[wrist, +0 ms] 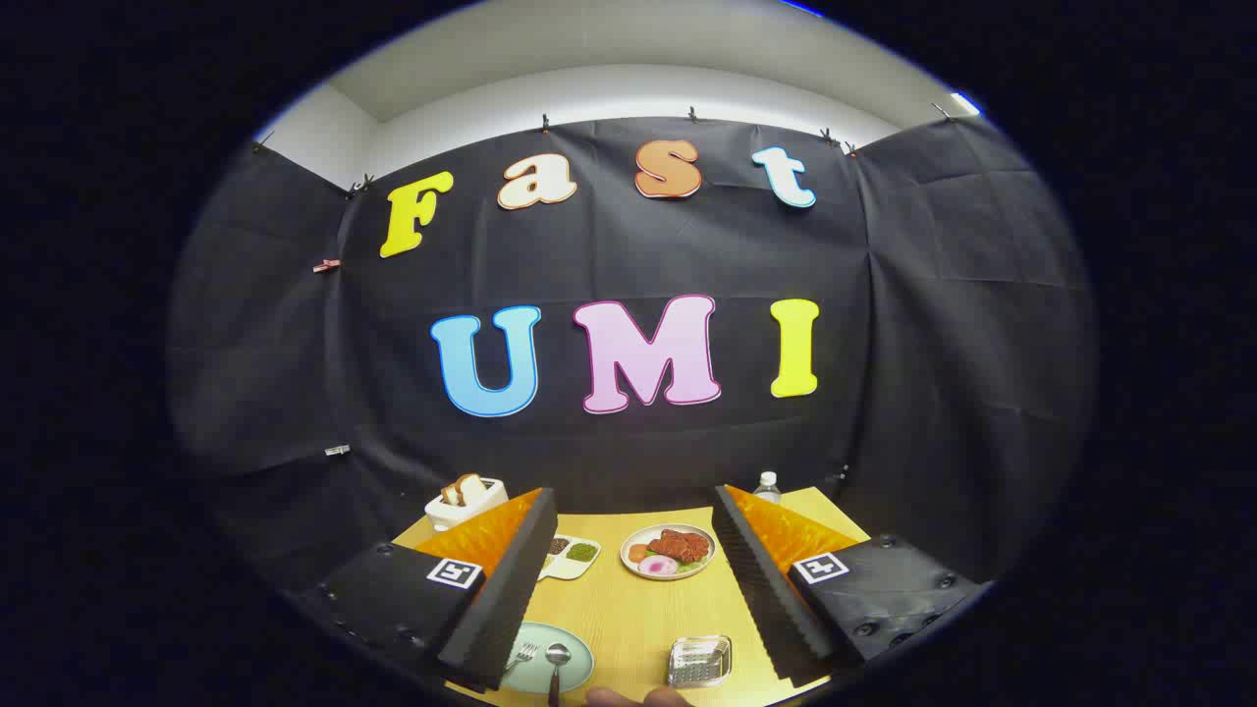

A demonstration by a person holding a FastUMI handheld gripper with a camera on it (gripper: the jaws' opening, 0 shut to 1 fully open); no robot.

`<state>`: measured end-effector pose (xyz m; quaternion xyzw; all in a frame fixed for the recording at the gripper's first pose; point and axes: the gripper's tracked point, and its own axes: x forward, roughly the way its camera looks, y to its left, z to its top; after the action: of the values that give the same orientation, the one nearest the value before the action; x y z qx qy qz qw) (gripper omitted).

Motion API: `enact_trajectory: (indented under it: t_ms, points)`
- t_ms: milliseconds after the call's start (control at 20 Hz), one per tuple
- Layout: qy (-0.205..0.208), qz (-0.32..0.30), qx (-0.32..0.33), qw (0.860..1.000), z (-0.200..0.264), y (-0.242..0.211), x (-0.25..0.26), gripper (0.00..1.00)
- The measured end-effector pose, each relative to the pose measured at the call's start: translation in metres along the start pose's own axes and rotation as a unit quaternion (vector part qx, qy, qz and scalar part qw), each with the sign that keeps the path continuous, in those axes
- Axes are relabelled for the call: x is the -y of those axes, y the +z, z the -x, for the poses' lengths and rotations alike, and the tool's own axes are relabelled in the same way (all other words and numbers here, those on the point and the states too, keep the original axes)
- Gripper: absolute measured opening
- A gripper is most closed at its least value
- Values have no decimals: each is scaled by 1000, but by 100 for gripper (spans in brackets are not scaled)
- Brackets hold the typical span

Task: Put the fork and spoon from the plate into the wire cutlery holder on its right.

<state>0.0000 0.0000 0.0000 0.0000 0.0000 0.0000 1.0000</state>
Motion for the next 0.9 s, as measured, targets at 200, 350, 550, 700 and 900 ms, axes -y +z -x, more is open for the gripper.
enact_trajectory:
  t_ms: [200,350,550,700,900]
  points:
    - [5,-10,-14,1000,-1,-9,-5,99]
    - [13,-16,-34,999,0,-18,-12,99]
    - [19,1,-37,999,5,-21,-23,99]
    - [20,17,-35,999,8,-21,-27,99]
    - [27,8,-56,998,8,-33,-37,99]
